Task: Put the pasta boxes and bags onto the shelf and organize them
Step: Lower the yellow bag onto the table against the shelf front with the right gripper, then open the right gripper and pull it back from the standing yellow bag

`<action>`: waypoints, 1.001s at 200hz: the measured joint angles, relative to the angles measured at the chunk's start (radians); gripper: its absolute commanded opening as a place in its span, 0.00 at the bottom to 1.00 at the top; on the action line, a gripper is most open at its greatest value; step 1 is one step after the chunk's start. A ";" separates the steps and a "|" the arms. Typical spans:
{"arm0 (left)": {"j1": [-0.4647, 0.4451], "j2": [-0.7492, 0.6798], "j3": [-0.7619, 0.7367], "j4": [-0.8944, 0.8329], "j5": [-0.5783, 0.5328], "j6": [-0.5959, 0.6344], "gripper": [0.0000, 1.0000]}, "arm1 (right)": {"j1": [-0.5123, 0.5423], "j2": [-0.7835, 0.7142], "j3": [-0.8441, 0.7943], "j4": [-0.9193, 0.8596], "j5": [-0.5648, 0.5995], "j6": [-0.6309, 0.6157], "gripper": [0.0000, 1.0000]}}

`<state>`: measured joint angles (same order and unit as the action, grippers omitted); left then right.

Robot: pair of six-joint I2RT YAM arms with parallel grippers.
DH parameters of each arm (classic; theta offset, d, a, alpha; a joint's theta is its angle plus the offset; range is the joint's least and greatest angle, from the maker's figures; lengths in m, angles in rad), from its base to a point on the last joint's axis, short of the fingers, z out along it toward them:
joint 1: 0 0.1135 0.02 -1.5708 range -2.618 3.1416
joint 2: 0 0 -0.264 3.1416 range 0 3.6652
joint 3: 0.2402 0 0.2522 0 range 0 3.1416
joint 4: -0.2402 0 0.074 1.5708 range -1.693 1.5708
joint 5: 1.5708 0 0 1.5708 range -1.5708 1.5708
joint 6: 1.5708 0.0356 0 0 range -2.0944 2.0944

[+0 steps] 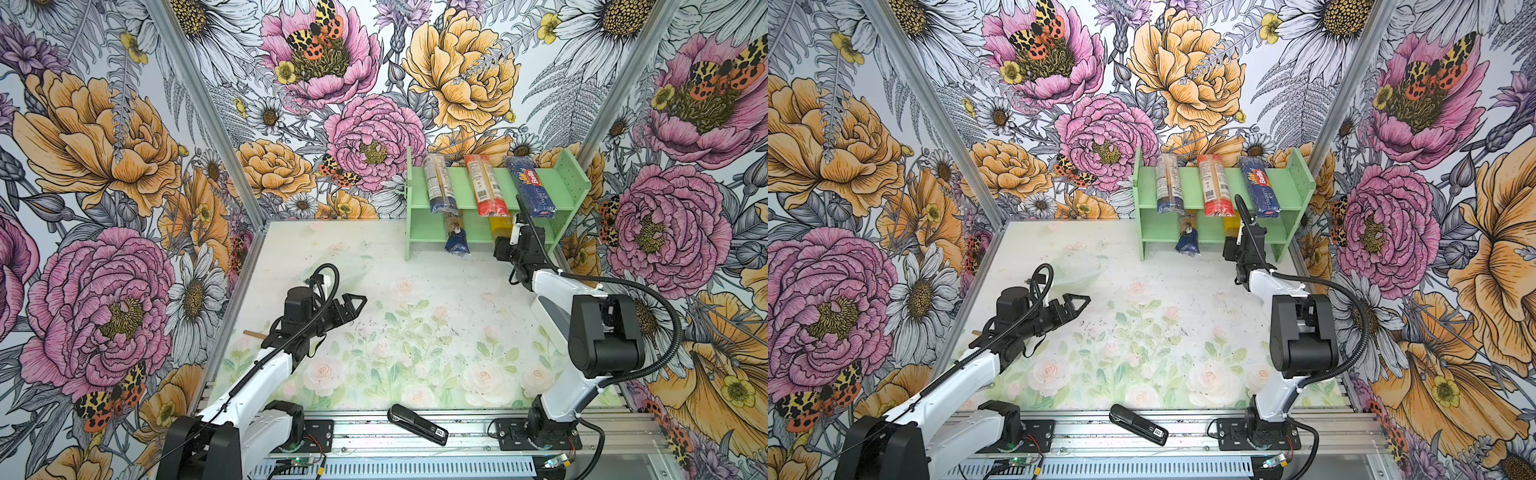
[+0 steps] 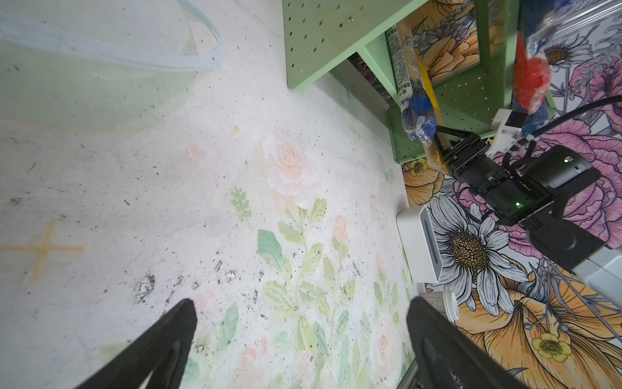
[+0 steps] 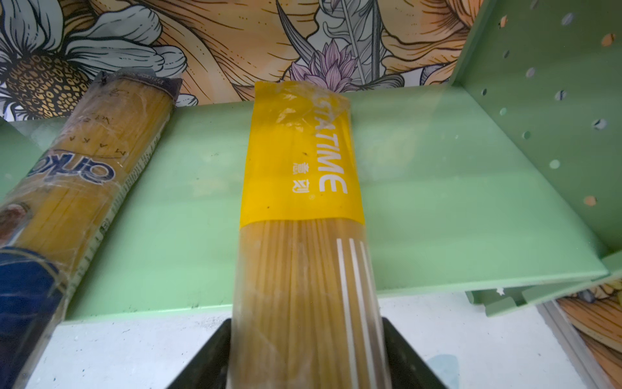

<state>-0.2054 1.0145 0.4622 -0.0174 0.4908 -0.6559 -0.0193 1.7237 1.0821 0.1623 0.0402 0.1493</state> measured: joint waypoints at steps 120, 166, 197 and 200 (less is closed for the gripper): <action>0.008 -0.012 0.000 -0.002 0.000 0.002 0.99 | 0.000 -0.134 0.023 -0.200 -0.034 -0.096 0.78; 0.013 -0.006 0.001 -0.005 0.001 0.011 0.99 | -0.002 -0.236 0.012 -0.298 -0.077 -0.107 0.78; 0.014 0.017 0.015 -0.007 0.001 0.019 0.99 | -0.009 -0.282 0.000 -0.383 -0.156 -0.119 0.78; 0.014 0.020 0.017 -0.008 0.001 0.019 0.99 | -0.009 -0.282 0.000 -0.392 -0.163 -0.121 0.78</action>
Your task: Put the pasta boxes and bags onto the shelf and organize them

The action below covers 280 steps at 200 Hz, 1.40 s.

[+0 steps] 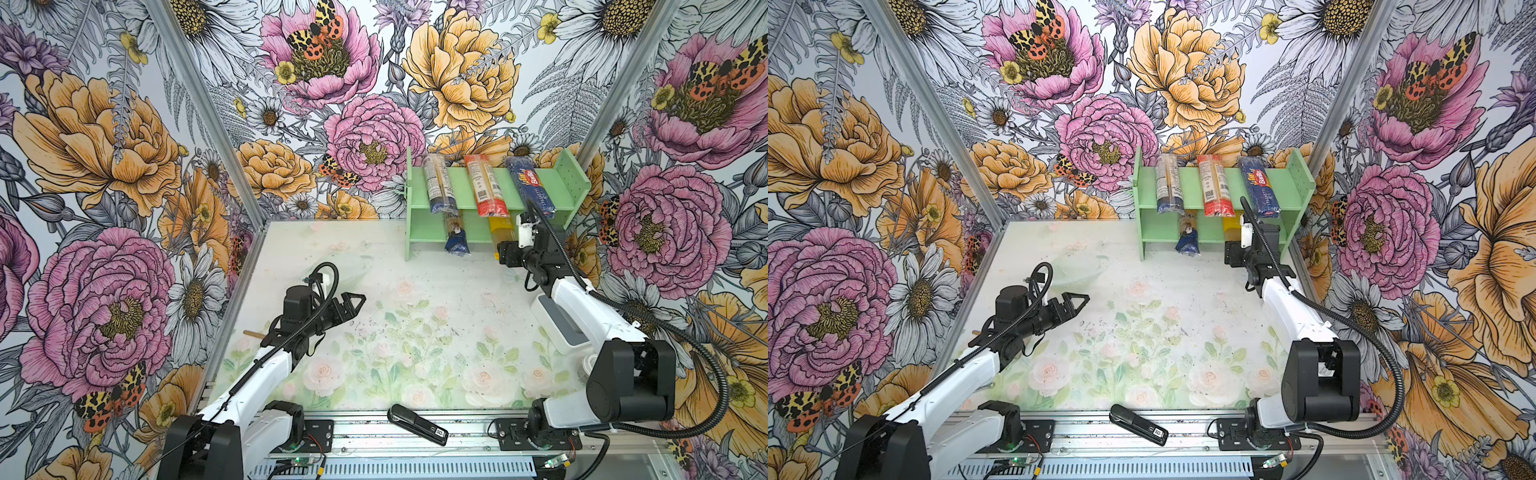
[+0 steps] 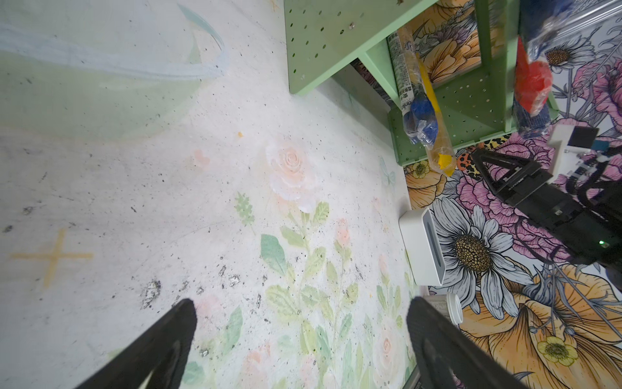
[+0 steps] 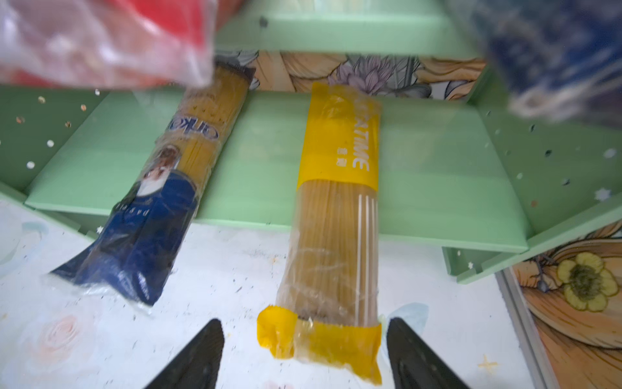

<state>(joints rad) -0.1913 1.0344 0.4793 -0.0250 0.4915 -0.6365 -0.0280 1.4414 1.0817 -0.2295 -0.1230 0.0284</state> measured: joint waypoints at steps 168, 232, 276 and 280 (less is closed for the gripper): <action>-0.003 -0.165 0.035 -0.029 -0.291 0.268 0.99 | -0.013 -0.153 -0.102 -0.252 -0.224 -0.033 0.76; -0.011 -0.165 0.002 0.012 -0.541 0.447 0.99 | -0.009 -0.233 -0.220 -0.159 -0.196 0.018 0.76; 0.012 -0.141 -0.094 0.179 -0.641 0.568 0.99 | 0.017 -0.270 -0.334 -0.037 -0.106 0.063 0.76; 0.018 -0.133 -0.099 0.195 -0.642 0.574 0.99 | 0.017 -0.271 -0.342 -0.027 -0.098 0.064 0.76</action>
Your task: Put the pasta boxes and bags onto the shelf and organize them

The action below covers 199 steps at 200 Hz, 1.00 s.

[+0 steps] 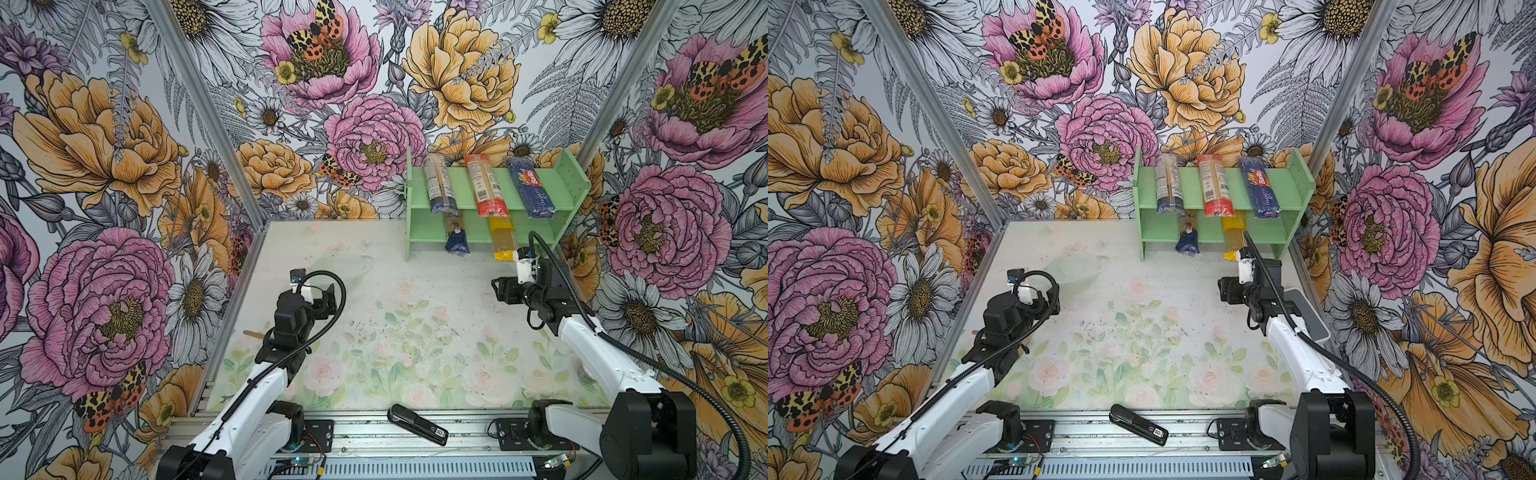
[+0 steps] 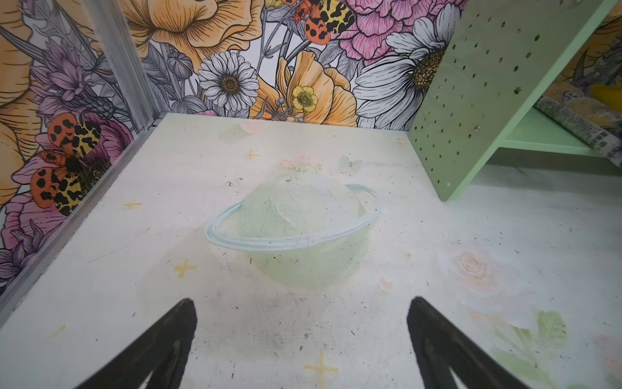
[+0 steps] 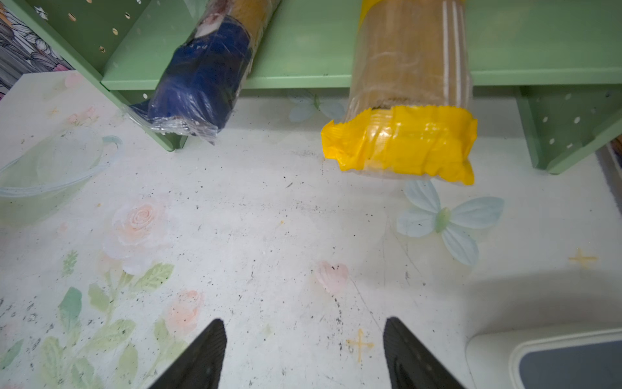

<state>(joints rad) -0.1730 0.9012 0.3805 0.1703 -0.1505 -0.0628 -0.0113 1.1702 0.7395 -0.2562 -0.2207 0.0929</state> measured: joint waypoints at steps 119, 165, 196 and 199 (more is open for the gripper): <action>0.187 0.278 -0.049 0.390 0.156 0.114 0.99 | -0.031 0.027 -0.227 0.435 0.183 -0.004 0.77; 0.214 0.346 -0.050 0.476 0.201 0.106 0.99 | -0.031 0.088 -0.227 0.518 0.192 -0.004 0.77; 0.239 0.391 -0.050 0.529 0.230 0.092 0.99 | -0.034 0.117 -0.227 0.576 0.191 -0.004 0.78; 0.242 0.394 -0.050 0.532 0.232 0.090 0.99 | -0.034 0.122 -0.227 0.584 0.191 -0.004 0.78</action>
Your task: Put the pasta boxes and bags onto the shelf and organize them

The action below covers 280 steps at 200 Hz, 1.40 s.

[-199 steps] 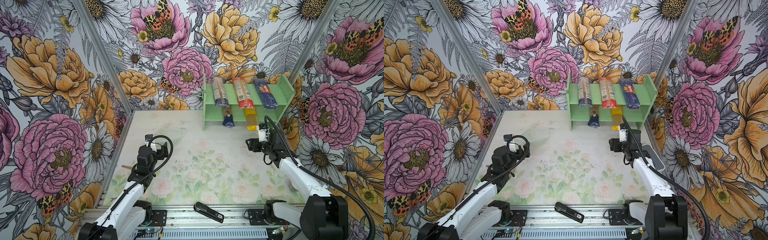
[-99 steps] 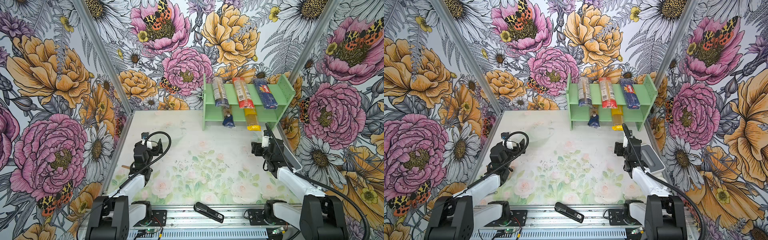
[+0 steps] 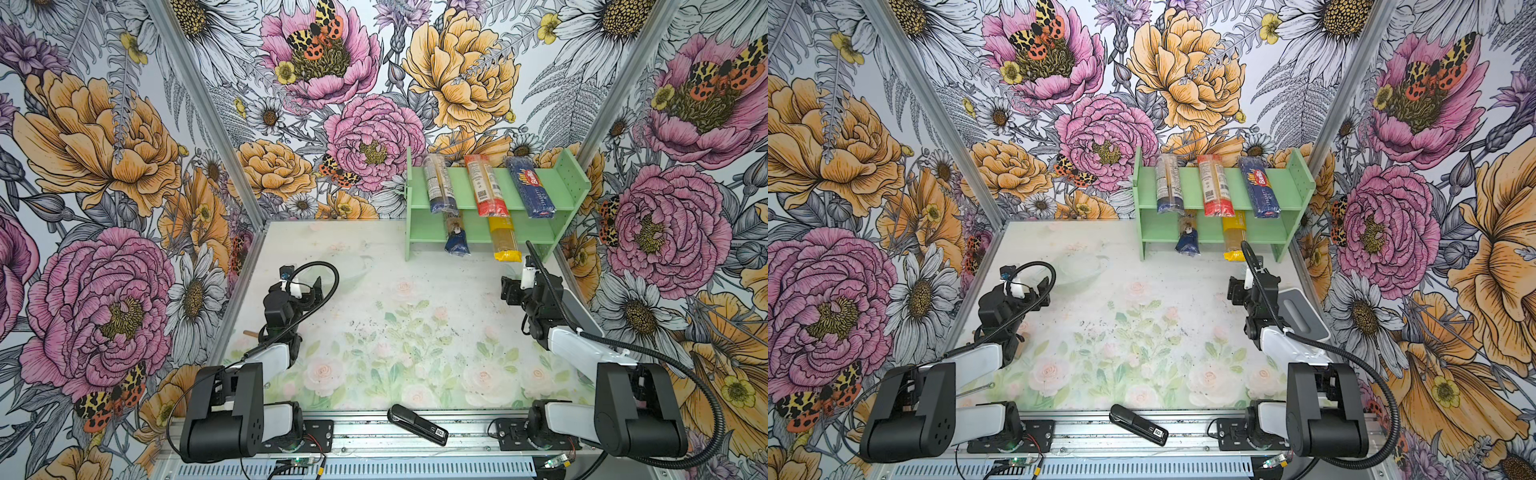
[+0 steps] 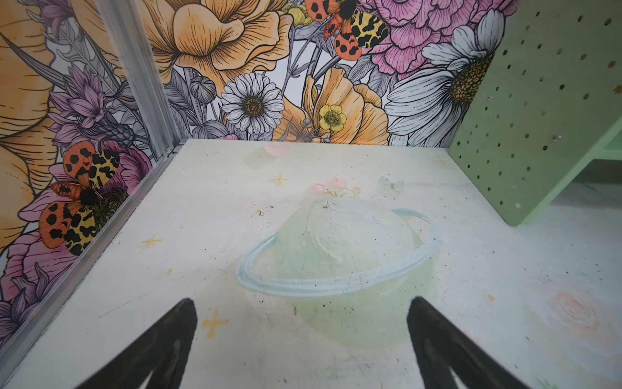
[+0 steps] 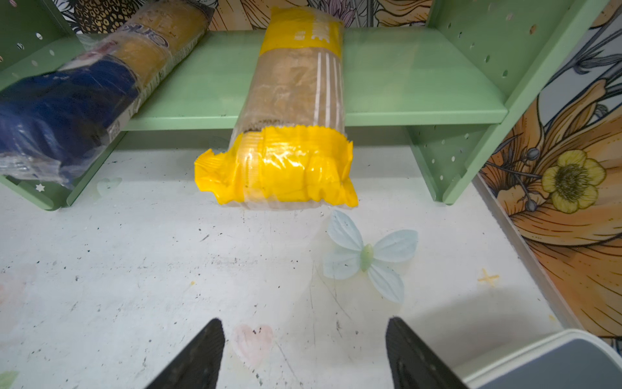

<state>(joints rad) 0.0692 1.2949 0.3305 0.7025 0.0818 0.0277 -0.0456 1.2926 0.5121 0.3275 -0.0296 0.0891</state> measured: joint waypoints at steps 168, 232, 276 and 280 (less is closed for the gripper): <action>0.087 0.174 -0.021 0.280 0.074 -0.108 0.99 | -0.002 0.214 -0.017 0.286 0.019 0.000 0.76; 0.087 0.183 -0.039 0.338 0.085 -0.108 0.99 | -0.002 0.216 -0.087 0.400 0.032 0.000 0.76; 0.079 0.223 -0.071 0.423 0.084 -0.107 0.99 | 0.003 0.229 -0.117 0.472 0.043 -0.001 0.77; 0.077 0.238 -0.075 0.440 0.083 -0.107 0.99 | 0.004 0.229 -0.117 0.476 0.045 -0.001 0.77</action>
<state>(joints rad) 0.1463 1.5326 0.2554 1.1423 0.1650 -0.0795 -0.0414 1.5219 0.3946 0.8036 0.0151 0.0879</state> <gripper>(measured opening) 0.988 0.767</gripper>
